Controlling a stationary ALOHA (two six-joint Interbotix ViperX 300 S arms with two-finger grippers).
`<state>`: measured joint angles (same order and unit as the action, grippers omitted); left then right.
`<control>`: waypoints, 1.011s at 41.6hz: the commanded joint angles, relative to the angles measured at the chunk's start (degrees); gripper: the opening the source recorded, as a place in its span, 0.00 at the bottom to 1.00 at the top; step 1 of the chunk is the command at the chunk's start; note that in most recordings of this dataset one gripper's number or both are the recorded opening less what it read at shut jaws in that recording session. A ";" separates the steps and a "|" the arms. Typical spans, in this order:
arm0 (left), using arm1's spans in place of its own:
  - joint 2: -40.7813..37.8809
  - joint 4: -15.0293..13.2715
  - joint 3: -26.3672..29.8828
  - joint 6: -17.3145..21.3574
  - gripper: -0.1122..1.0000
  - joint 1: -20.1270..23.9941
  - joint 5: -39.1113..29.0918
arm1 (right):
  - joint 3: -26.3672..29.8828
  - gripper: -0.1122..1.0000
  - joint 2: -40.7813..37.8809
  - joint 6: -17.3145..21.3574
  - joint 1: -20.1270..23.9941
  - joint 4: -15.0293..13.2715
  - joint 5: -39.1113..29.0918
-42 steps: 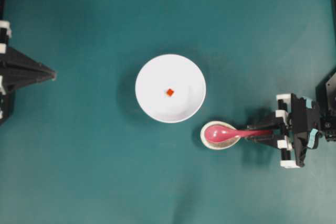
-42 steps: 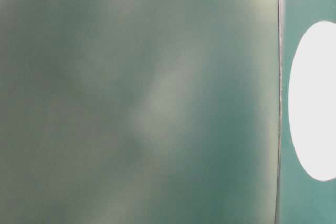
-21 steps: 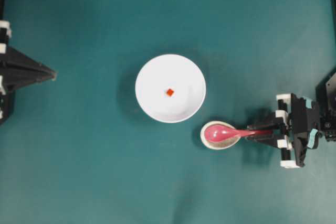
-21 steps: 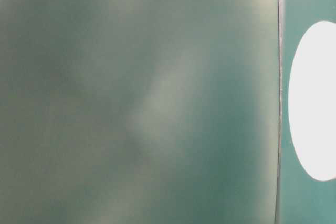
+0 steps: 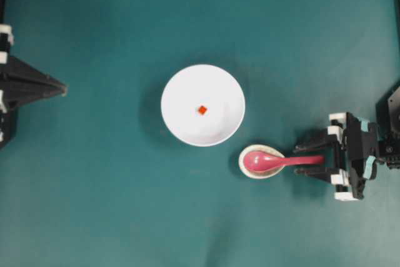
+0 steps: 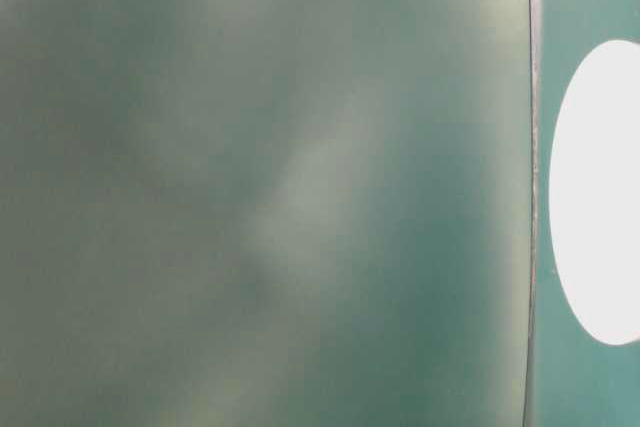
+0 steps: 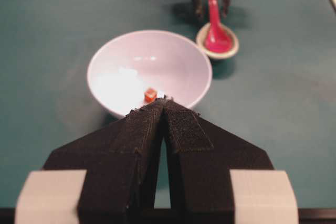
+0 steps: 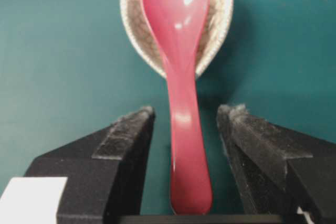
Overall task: Grip the spoon and scoop the red block from the bowl with right arm.
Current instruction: 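Close the right gripper on the spoon handle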
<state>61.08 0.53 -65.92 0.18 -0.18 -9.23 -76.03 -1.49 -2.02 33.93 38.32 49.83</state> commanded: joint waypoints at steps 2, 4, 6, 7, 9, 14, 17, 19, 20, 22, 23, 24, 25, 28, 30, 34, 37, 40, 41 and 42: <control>-0.53 0.18 1.14 -0.09 0.13 0.00 0.35 | 0.53 0.61 0.79 -2.20 0.26 0.00 0.18; -0.53 0.18 1.05 -0.09 0.13 0.00 0.35 | 0.53 0.61 0.79 -3.16 0.26 0.00 0.18; -0.53 0.18 1.14 -0.18 0.13 0.00 0.35 | 0.53 0.61 0.79 -3.60 0.26 0.00 0.18; -0.53 0.18 1.14 -0.18 0.13 0.00 0.35 | 0.62 0.61 0.79 -3.60 0.26 0.00 0.18; -0.53 0.18 1.14 -0.26 0.13 0.00 0.35 | 0.62 0.61 0.79 -3.60 0.26 0.00 0.09; -0.53 0.18 1.14 -0.44 0.13 0.00 0.35 | 0.70 0.61 0.79 -3.60 0.26 0.00 0.26; -0.53 0.18 1.14 -0.53 0.13 0.00 0.35 | 0.79 0.61 0.79 -3.60 0.35 0.00 0.35; -0.53 0.18 1.14 -0.53 0.13 0.00 0.35 | 0.79 0.61 0.88 -3.60 0.35 0.00 0.53; -0.53 0.18 1.14 -0.62 0.13 0.00 0.35 | 0.88 0.61 0.97 -3.60 0.35 0.00 0.44; -0.53 0.18 1.14 -0.62 0.13 0.00 0.35 | 0.79 0.61 1.23 -3.60 0.26 0.09 0.53; -0.53 0.18 1.14 -0.62 0.13 0.00 0.35 | 0.88 0.61 1.41 -3.60 0.26 0.09 0.53; -0.62 0.18 1.14 -0.62 0.13 0.00 0.35 | 0.88 0.61 1.67 -3.60 0.26 0.09 0.53; -0.53 0.18 1.14 -0.62 0.13 0.00 0.35 | 0.79 0.61 1.85 -3.60 0.35 0.09 0.53; -0.53 0.18 1.14 -0.62 0.13 0.00 0.35 | 0.70 0.61 2.55 -3.52 0.26 0.18 0.53; -0.53 0.18 1.14 -0.62 0.13 0.00 0.35 | 0.53 0.61 3.16 -3.60 0.26 0.18 0.53; -0.53 0.18 1.14 -0.62 0.13 0.00 0.35 | 0.44 0.61 4.13 -3.60 0.26 0.18 0.18; -0.53 0.18 1.14 -0.62 0.13 0.00 0.35 | 0.44 0.61 4.66 -3.52 0.26 0.18 0.00; -0.53 0.18 1.14 -0.62 0.13 0.00 0.35 | 0.44 0.61 4.75 -3.25 0.35 0.18 -0.18; -0.53 0.18 1.14 -0.62 0.13 0.00 0.35 | 0.44 0.61 4.75 -3.16 0.26 0.18 -0.18; -0.53 0.18 1.05 -0.62 0.13 0.00 0.35 | 0.44 0.61 4.83 -2.99 0.26 0.26 -0.18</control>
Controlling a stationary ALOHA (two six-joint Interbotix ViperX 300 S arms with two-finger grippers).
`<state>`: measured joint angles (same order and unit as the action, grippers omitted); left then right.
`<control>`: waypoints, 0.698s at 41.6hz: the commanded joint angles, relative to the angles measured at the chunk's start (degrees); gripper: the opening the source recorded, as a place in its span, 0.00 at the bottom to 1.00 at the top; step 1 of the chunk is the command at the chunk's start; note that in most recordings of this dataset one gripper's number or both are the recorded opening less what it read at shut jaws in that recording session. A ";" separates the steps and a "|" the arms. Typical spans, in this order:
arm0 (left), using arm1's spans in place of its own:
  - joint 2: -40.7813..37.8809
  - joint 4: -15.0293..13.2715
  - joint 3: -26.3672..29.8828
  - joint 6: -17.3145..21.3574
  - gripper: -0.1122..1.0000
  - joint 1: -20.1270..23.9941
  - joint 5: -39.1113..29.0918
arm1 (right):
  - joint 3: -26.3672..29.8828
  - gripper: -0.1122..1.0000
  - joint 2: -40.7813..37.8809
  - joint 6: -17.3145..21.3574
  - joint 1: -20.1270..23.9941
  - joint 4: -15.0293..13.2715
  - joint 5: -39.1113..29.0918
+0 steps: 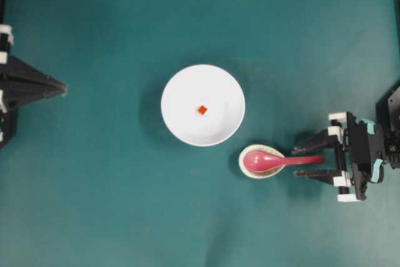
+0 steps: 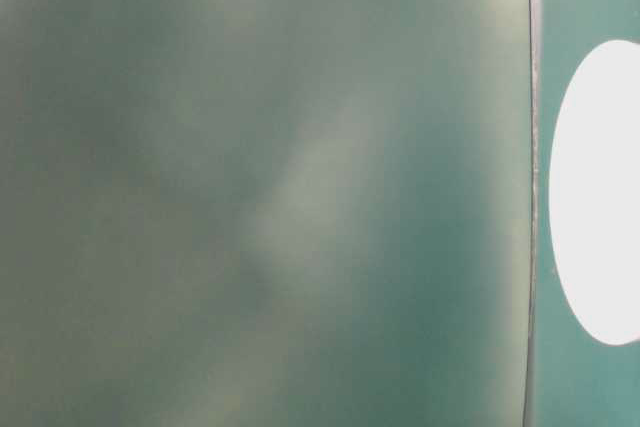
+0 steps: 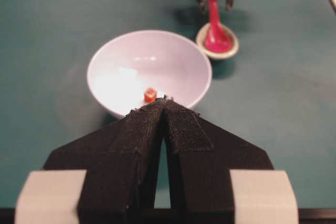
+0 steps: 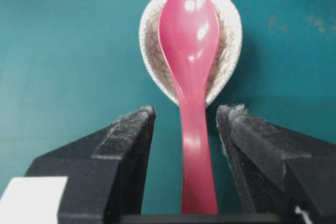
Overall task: Grip the spoon and scoop the red block from the bowl with right arm.
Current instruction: 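Close the right gripper on the spoon handle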
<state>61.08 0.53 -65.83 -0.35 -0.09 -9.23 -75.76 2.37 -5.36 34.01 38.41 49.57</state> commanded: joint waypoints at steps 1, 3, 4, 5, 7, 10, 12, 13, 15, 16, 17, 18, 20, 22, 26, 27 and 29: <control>-0.62 0.18 1.05 -0.09 0.13 -0.09 0.35 | 0.18 0.61 0.97 0.53 0.26 0.26 0.00; -0.53 0.18 1.05 -0.09 0.13 -0.09 0.35 | 0.18 0.60 0.88 0.79 0.18 0.53 -0.09; -0.53 0.18 1.05 -0.09 0.13 -0.09 0.35 | 0.26 0.60 0.88 1.05 0.18 0.79 -0.26; -0.53 0.18 1.05 -0.09 0.13 -0.09 0.35 | 0.26 0.60 0.88 1.23 0.18 1.05 -0.35; -0.53 0.18 1.05 -0.09 0.13 -0.09 0.35 | 0.18 0.59 0.88 1.67 0.00 1.49 -0.70; -0.62 0.18 1.05 -0.09 0.13 -0.09 0.35 | 0.18 0.57 0.88 1.85 0.00 1.67 -1.14; -0.53 0.18 1.05 -0.09 0.13 -0.09 0.35 | 0.26 0.55 0.88 1.85 0.00 1.67 -1.41; -0.53 0.18 1.05 -0.09 0.13 -0.09 0.35 | 0.35 0.54 0.88 1.85 0.00 1.67 -1.41; -0.53 0.18 1.05 -0.09 0.13 -0.09 0.26 | 0.44 0.52 0.88 1.85 0.00 1.76 -1.58; -0.53 0.18 1.05 -0.09 0.13 -0.09 0.35 | 0.44 0.52 0.97 1.93 0.00 1.67 -1.76; -0.53 0.18 1.05 -0.09 0.13 -0.09 0.35 | 0.44 0.52 0.88 1.93 0.00 1.76 -1.85; -0.53 0.18 1.05 -0.09 0.13 -0.09 0.35 | 0.53 0.51 0.88 1.93 0.00 1.67 -2.02; -0.53 0.18 1.05 -0.09 0.13 -0.09 0.35 | 0.53 0.51 0.88 1.93 0.00 1.76 -2.72; -0.53 0.18 1.05 -0.09 0.13 -0.09 0.35 | 0.62 0.51 0.97 1.93 0.00 1.76 -3.16; -0.53 0.18 1.05 -0.09 0.13 -0.09 0.35 | 0.70 0.51 0.97 1.93 0.00 1.67 -3.25; -0.62 0.18 1.05 -0.09 0.13 -0.18 0.35 | 0.70 0.51 0.88 1.93 0.00 1.67 -3.25; -0.53 0.18 1.05 -0.09 0.13 -0.09 0.35 | 0.70 0.51 0.97 1.93 0.00 1.76 -3.25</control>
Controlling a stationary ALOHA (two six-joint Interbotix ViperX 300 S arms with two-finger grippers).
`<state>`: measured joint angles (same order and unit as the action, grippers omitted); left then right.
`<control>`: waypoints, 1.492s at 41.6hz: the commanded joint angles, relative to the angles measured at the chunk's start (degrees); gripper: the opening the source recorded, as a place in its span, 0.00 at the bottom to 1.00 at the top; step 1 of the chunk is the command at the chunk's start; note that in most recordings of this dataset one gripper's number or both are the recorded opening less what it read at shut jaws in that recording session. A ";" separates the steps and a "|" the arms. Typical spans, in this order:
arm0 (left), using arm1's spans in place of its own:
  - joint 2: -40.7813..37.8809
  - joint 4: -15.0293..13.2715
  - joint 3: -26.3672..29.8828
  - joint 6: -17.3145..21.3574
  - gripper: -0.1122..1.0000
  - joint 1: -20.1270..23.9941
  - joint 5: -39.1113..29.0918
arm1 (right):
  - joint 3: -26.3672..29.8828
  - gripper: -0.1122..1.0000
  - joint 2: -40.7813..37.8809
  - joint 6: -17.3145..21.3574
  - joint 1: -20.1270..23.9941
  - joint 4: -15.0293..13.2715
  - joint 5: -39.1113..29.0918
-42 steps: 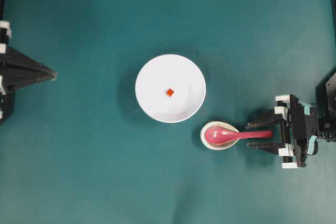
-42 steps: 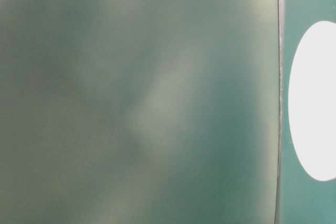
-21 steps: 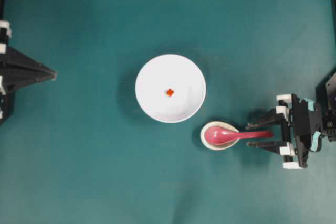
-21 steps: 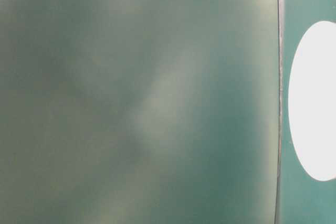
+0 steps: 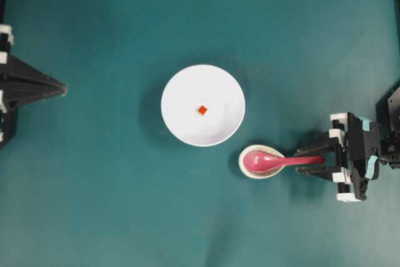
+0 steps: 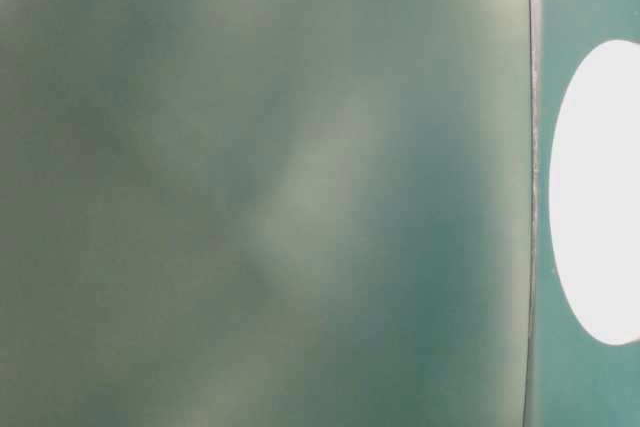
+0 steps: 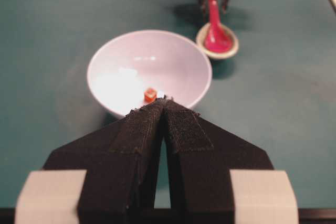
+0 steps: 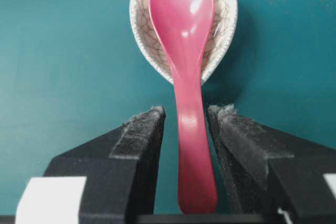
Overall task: Grip the spoon and scoop the red block from the bowl with right arm.
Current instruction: 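Close the right gripper on the spoon handle, then lift the spoon and carry it up over the white bowl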
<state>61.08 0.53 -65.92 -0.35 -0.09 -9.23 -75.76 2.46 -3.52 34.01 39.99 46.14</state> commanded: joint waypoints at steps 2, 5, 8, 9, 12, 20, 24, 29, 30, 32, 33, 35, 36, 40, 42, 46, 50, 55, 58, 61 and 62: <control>-0.53 0.18 1.14 -0.09 0.13 -0.09 0.35 | 0.70 0.51 0.79 0.09 0.00 0.18 0.35; -0.53 0.18 1.14 -0.09 0.13 -0.09 0.35 | 0.70 0.51 0.88 0.09 0.00 0.18 0.44; -0.53 0.18 1.14 -0.09 0.13 -0.09 0.35 | 0.79 0.51 0.88 0.09 0.00 0.18 0.62; -0.53 0.18 1.14 -0.09 0.13 -0.09 0.35 | 0.79 0.51 0.79 0.09 0.00 0.18 0.62; -0.62 0.18 1.14 -0.09 0.13 -0.09 0.35 | 0.79 0.51 0.79 0.09 0.00 0.18 0.53; -0.53 0.18 1.05 -0.09 0.13 -0.09 0.35 | 0.70 0.51 0.79 0.09 0.00 0.18 0.62; -0.62 0.09 1.14 -0.09 0.13 -0.09 0.35 | 0.70 0.51 0.79 0.09 -0.09 0.18 0.62; -0.53 0.18 1.14 -0.09 0.13 -0.09 0.35 | 0.79 0.51 0.88 0.09 -0.26 0.09 0.62; -0.62 0.18 1.05 -0.09 0.13 -0.09 0.35 | 0.70 0.51 0.88 0.09 -0.26 0.18 0.62; -0.53 0.18 1.14 -0.09 0.13 -0.09 0.35 | 0.79 0.51 0.79 0.09 -0.26 0.18 0.53; -0.53 0.18 1.14 0.00 0.13 -0.09 0.35 | 0.70 0.51 0.79 0.09 -0.26 0.18 0.62; -0.53 0.18 1.14 -0.09 0.13 -0.09 0.35 | 0.79 0.50 0.88 0.09 -0.26 0.18 0.62; -0.53 0.18 1.14 -0.09 0.13 -0.09 0.35 | 0.79 0.49 0.79 0.09 -0.26 0.18 0.62; -0.53 0.18 1.14 -0.09 0.13 -0.09 0.35 | 0.79 0.46 0.88 0.09 -0.26 0.18 0.62; -0.62 0.18 1.14 -0.09 0.13 -0.09 0.26 | 0.79 0.43 0.79 0.09 -0.26 0.09 0.53; -0.62 0.18 1.14 -0.09 0.13 -0.09 0.35 | 0.79 0.36 0.79 0.09 -0.26 0.09 0.62; -0.62 0.18 1.14 -0.09 0.13 -0.09 0.35 | 0.79 0.33 0.88 0.09 -0.26 0.18 0.62; -0.62 0.18 1.05 -0.09 0.13 -0.09 0.35 | 0.79 0.31 0.88 0.09 -0.26 0.18 0.62; -0.62 0.18 1.14 -0.09 0.13 -0.09 0.35 | 0.79 0.31 0.88 0.09 -0.26 0.18 0.62; -0.62 0.18 1.05 -0.09 0.13 -0.09 0.35 | 0.79 0.31 0.88 0.09 -0.26 0.18 0.53; -0.62 0.18 1.05 -0.09 0.13 -0.09 0.35 | 0.79 0.31 0.88 0.09 -0.26 0.18 0.53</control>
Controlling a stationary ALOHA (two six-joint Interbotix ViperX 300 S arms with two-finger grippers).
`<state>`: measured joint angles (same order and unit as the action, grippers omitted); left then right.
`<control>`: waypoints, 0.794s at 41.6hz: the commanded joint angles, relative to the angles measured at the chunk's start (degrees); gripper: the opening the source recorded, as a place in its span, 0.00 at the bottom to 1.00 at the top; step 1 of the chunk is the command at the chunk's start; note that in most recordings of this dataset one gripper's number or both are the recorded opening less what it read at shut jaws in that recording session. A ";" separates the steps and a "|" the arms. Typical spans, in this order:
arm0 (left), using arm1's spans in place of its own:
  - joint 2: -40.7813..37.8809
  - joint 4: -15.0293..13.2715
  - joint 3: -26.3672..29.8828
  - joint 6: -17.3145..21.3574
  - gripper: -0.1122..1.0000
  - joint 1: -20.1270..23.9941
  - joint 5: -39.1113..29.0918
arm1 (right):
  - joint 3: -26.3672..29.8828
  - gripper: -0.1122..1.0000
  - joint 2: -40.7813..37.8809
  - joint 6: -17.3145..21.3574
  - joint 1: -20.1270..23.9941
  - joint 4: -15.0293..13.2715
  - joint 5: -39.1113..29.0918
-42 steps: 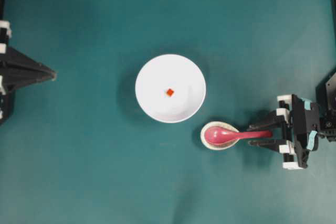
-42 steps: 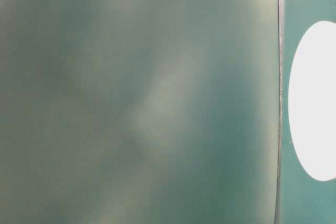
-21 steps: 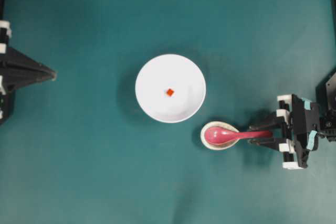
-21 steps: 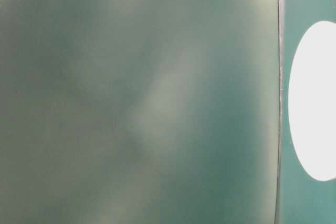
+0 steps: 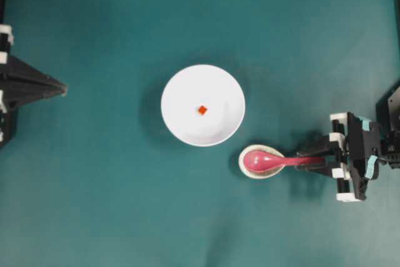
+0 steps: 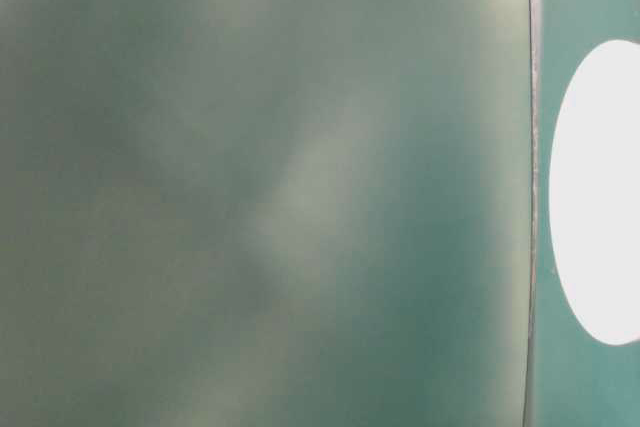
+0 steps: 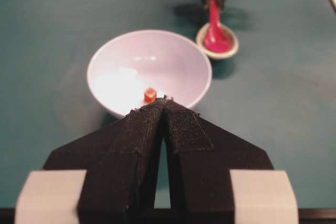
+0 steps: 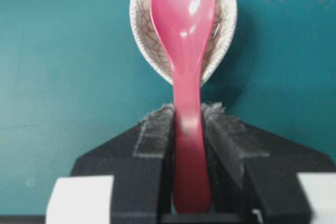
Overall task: Grip the spoon and scoop the red block from the bowl with right arm.
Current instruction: 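Lift the spoon and carry it up over the white bowl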
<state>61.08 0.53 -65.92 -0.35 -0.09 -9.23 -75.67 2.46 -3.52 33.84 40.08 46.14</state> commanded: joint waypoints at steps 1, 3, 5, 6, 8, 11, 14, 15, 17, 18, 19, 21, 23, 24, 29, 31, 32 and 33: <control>-0.62 0.18 1.05 -0.09 0.13 -0.18 0.35 | 0.79 0.31 1.05 0.09 -0.09 0.09 0.53; -0.62 0.18 1.05 -0.09 0.13 -0.09 0.35 | 0.79 0.31 1.14 0.09 -0.09 0.00 0.44; -0.62 0.18 1.05 -0.09 0.13 -0.09 0.35 | 0.88 0.31 1.76 0.09 -0.09 0.09 0.44; -0.62 0.18 1.05 -0.09 0.13 -0.09 0.35 | 0.97 0.31 2.20 0.09 -0.18 0.09 0.35; -0.62 0.18 1.05 -0.09 0.13 -0.09 0.35 | 0.97 0.31 2.99 0.09 -0.18 0.09 0.09; -0.62 0.18 1.05 -0.09 0.13 -0.09 0.35 | 1.05 0.31 4.48 0.09 -0.35 0.00 -0.79; -0.62 0.18 1.05 -0.09 0.13 -0.09 0.44 | 1.05 0.31 6.50 0.09 -0.70 0.09 -2.37; -0.62 0.18 1.05 -0.18 0.13 -0.09 0.35 | 1.14 0.31 7.47 0.00 -0.88 0.09 -3.16; -0.62 0.18 1.05 -0.44 0.13 -0.18 0.35 | 1.23 0.31 9.05 -0.26 -1.32 0.00 -4.66; -0.53 0.09 1.05 -0.44 0.13 -0.09 0.35 | 1.23 0.31 9.76 -0.44 -1.41 0.00 -5.27; -0.62 0.18 1.05 -0.62 0.13 -0.09 0.35 | 1.32 0.31 10.37 -0.53 -1.67 0.09 -5.89; -0.53 0.18 1.05 -0.62 0.13 -0.09 0.35 | 1.49 0.31 12.04 -0.70 -2.20 0.00 -7.38; -0.62 0.18 1.05 -0.62 0.13 -0.09 0.35 | 1.67 0.31 13.71 -0.79 -3.08 0.00 -8.96; -0.62 0.18 1.05 -0.62 0.13 -0.09 0.35 | 1.85 0.31 14.33 -0.79 -3.43 0.00 -9.58; -0.62 0.18 1.14 -0.62 0.13 -0.09 0.35 | 3.08 0.31 18.54 -1.05 -6.59 -0.09 -13.45; -0.53 0.18 1.05 -0.62 0.13 -0.09 0.35 | 3.60 0.31 19.86 -1.32 -8.00 -0.09 -14.94; -0.62 0.18 1.05 -0.70 0.13 -0.09 0.26 | 3.78 0.31 20.30 -1.41 -8.70 -0.09 -15.47; -0.62 0.18 1.14 -0.70 0.13 -0.09 0.35 | 4.22 0.31 20.92 -1.67 -9.67 -0.09 -16.44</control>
<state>61.08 0.53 -65.83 -0.97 -0.18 -9.23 -73.48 21.09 -4.75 26.46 40.08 31.64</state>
